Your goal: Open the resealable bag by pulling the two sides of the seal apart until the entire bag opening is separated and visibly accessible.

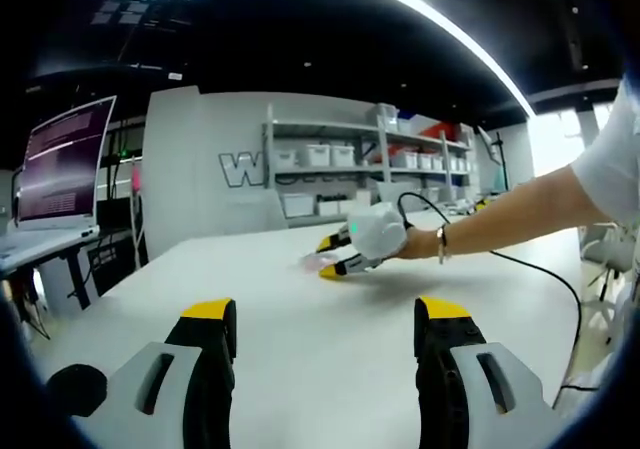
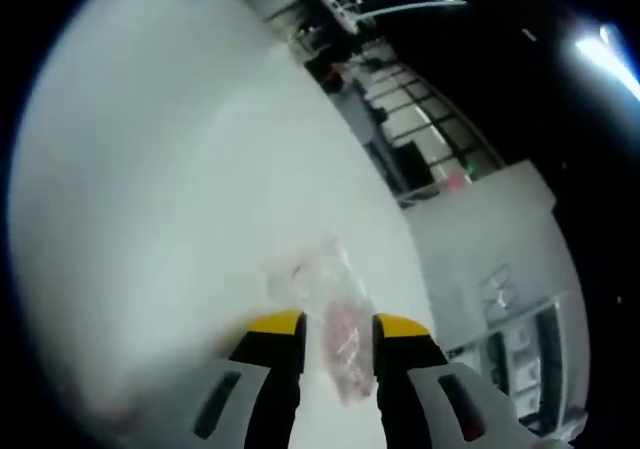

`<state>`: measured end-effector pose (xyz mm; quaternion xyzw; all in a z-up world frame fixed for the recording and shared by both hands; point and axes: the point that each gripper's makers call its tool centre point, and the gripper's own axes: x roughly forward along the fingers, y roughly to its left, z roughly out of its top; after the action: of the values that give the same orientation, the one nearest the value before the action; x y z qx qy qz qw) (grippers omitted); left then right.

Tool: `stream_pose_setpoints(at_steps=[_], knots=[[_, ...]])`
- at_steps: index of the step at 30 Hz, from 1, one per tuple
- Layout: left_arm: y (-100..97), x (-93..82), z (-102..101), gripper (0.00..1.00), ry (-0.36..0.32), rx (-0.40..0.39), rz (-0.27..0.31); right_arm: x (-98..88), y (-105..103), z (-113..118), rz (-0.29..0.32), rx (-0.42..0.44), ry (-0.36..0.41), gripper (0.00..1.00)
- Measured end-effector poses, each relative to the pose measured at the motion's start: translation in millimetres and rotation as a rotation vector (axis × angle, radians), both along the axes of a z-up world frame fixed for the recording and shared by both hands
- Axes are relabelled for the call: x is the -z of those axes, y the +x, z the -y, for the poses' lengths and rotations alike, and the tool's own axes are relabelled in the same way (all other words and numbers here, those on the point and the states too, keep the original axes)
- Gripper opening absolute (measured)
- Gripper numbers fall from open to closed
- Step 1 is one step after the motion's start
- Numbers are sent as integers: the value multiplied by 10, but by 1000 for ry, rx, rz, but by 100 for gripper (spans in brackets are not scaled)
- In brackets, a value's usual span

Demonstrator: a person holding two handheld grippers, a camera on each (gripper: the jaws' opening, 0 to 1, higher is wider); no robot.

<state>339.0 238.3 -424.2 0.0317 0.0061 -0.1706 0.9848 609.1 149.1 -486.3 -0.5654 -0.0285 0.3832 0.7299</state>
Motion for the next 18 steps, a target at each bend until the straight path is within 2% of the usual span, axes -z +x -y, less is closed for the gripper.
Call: stream_pose_setpoints(at_steps=[10, 13, 18], knots=[[18, -2, -13, 71, -3, 0, 0, 87, -9, -98, -23, -35, -29, 7], [21, 10, -21, 71, -5, -1, -1, 136, 1, -114, -8, -39, -51, 1], [23, 19, -56, 71, -7, -8, -5, 140, 15, -108, -21, -26, -40, 0]])
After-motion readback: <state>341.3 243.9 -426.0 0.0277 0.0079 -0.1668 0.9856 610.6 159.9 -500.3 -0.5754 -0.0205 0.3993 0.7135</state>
